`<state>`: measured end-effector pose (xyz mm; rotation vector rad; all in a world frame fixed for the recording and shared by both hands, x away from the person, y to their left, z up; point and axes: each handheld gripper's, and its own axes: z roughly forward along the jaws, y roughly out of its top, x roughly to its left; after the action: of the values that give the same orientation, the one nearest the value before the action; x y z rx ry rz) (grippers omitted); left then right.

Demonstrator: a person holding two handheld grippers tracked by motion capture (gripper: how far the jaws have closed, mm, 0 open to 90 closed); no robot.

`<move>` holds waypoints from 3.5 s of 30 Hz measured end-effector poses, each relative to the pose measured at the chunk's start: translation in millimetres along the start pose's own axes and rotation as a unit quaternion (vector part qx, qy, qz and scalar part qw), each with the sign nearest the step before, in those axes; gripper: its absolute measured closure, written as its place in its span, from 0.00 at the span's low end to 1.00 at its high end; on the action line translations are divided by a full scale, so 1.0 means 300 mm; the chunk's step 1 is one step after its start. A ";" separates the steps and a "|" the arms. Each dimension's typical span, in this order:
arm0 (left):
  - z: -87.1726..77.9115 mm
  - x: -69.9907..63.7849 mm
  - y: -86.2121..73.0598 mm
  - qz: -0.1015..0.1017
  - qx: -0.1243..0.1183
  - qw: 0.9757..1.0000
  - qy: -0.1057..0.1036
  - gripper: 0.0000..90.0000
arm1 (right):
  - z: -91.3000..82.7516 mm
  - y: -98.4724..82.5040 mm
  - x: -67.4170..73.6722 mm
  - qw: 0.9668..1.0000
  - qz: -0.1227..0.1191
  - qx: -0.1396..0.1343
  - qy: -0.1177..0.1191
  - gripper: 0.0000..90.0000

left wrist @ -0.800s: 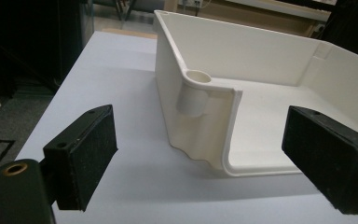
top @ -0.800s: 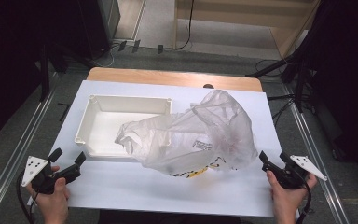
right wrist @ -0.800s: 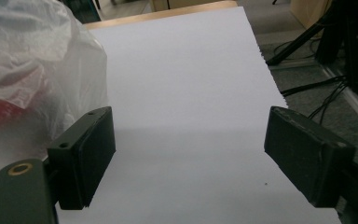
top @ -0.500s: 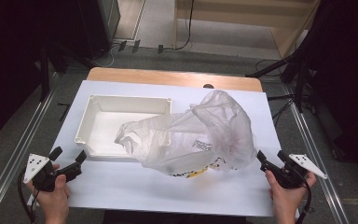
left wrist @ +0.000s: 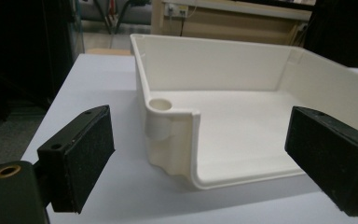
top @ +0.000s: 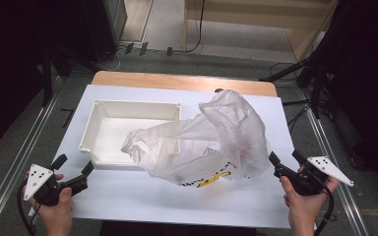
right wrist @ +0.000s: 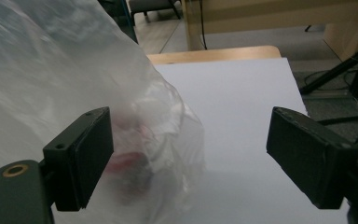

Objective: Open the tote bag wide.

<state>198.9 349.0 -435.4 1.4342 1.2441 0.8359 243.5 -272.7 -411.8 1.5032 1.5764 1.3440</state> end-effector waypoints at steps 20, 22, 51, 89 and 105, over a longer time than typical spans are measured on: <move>0.057 -0.232 0.090 0.021 0.009 0.991 -0.135 0.09 | -0.066 0.087 0.144 0.998 -0.038 -0.020 0.050 0.17; 0.067 -0.252 0.106 0.026 0.008 0.989 -0.146 0.09 | -0.061 0.093 0.158 0.997 -0.045 -0.022 0.054 0.17; 0.197 -0.426 0.192 0.037 0.050 0.956 -0.285 0.90 | 0.016 0.091 0.117 0.993 -0.035 -0.026 0.107 1.00; 0.293 -0.647 0.156 0.042 0.086 0.936 -0.340 0.96 | -0.215 0.240 0.263 0.981 -0.058 -0.075 0.168 0.22; 0.301 -0.645 0.127 0.044 0.092 0.938 -0.330 0.96 | -0.034 0.104 0.170 0.996 -0.033 -0.016 0.087 0.96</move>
<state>249.9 141.4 -398.9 1.7373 0.7538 0.2427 235.7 -231.3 -368.4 1.3343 1.6878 1.4883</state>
